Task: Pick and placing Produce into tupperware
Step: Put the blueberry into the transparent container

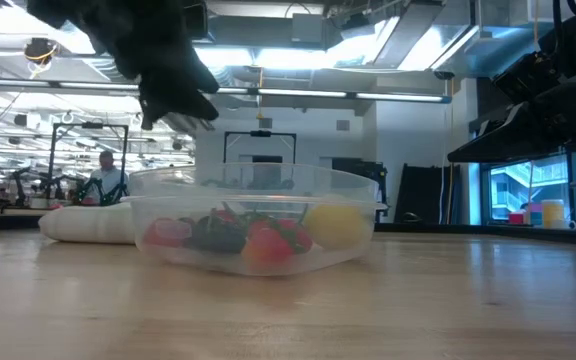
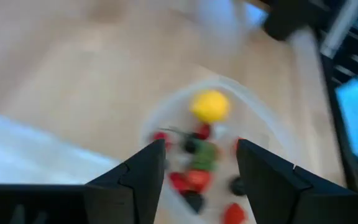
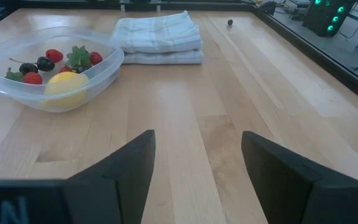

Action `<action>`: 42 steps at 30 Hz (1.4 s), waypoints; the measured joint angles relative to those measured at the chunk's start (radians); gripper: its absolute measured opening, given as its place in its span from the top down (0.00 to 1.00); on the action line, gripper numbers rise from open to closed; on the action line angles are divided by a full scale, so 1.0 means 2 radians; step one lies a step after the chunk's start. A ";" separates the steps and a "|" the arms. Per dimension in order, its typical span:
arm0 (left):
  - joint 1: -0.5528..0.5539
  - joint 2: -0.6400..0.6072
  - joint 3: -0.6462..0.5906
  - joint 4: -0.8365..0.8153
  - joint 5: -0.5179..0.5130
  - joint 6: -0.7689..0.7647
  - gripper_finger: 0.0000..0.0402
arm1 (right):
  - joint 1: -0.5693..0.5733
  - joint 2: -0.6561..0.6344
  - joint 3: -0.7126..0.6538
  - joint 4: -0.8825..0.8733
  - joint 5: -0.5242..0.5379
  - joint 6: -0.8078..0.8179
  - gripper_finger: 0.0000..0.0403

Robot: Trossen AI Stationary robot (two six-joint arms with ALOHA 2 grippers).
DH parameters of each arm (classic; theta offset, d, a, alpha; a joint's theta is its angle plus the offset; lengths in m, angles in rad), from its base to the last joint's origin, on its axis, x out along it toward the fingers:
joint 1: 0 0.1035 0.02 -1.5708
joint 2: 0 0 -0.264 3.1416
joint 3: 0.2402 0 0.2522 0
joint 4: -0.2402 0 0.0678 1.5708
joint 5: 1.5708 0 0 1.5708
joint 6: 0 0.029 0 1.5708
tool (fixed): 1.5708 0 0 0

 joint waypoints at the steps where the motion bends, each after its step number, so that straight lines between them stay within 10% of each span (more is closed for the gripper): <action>1: 0.010 -0.015 0.000 -0.018 -0.010 -0.007 0.53 | 0.000 0.000 0.000 0.000 0.000 0.000 0.40; 17: 0.294 -0.068 0.096 -0.367 -0.046 -0.081 0.53 | 0.000 0.000 0.000 0.019 0.000 -0.013 0.40; 42: 0.533 0.226 0.271 -0.479 -0.007 0.031 0.53 | 0.000 0.000 0.000 0.031 0.000 -0.012 0.40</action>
